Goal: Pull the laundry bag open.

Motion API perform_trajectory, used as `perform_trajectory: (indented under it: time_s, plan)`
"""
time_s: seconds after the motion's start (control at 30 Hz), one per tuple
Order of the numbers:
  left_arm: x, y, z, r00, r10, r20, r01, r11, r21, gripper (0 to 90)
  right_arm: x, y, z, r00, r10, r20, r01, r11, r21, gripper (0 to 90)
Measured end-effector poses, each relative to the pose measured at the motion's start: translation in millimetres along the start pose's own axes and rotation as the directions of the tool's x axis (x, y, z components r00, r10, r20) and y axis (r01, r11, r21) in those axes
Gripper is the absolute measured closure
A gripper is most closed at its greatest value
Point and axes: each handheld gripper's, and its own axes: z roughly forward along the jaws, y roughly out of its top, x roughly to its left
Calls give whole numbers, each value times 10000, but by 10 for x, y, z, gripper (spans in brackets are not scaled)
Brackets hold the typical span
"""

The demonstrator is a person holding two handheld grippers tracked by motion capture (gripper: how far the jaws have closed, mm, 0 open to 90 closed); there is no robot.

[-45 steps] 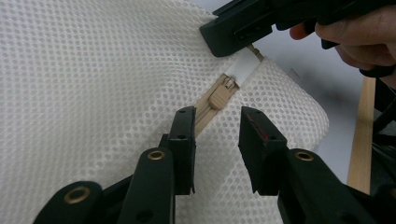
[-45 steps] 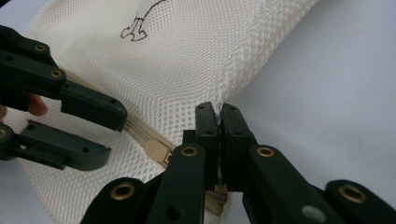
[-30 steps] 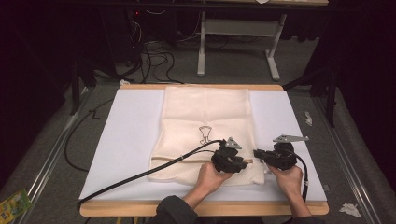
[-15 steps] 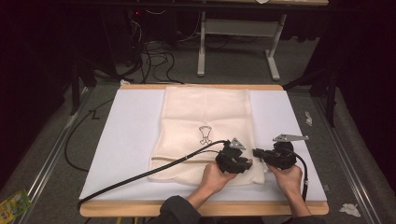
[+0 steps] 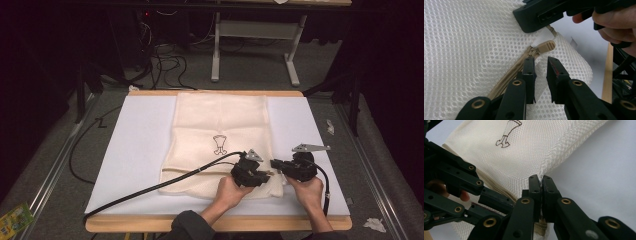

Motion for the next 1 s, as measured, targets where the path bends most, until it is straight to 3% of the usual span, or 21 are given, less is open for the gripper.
perform_trajectory:
  time_s: [0.23, 0.57, 0.73, 1.0]
  plan:
    - [-6, 28, -9, 9999, -146, -18, 145, 9997, -189, 699, 7, 0, -3, 10000, 5, 0, -5, 10000, 9, 887]
    - [8, 11, 14, 9994, -176, 290, 182, 9997, -178, 604, 57, 30, 8, 9999, -106, -92, 106, 9999, -41, 887]
    - [8, 7, 19, 9997, -193, 156, 195, 9997, -118, 643, 58, 28, 8, 9999, -76, -80, 76, 10000, -17, 887]
    - [15, 6, 28, 9994, -338, -27, 338, 9994, 10, 777, 50, 24, 11, 9999, -60, -87, 61, 10000, 14, 887]
